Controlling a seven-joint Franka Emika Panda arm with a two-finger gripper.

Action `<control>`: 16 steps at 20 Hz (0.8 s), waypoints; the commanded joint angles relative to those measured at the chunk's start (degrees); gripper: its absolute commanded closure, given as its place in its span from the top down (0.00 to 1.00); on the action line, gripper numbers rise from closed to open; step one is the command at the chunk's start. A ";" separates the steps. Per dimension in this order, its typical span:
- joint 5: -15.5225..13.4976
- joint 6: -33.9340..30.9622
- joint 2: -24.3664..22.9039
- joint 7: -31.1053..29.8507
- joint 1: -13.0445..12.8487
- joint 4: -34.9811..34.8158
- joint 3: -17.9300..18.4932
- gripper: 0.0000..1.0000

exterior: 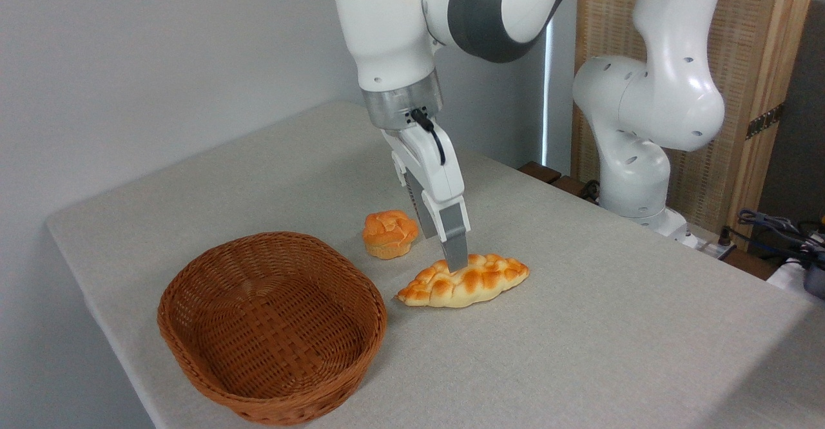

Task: Put bread into the basket
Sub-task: 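Lower the gripper onto the middle of the braided bread roll, then close the gripper on the braided roll and lift it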

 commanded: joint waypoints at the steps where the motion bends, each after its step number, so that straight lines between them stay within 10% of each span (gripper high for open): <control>1: 0.74 3.15 -1.39 1.47 -0.14 -3.59 1.49 1.00; 16: 3.03 4.30 1.07 1.47 0.83 -6.32 1.58 1.00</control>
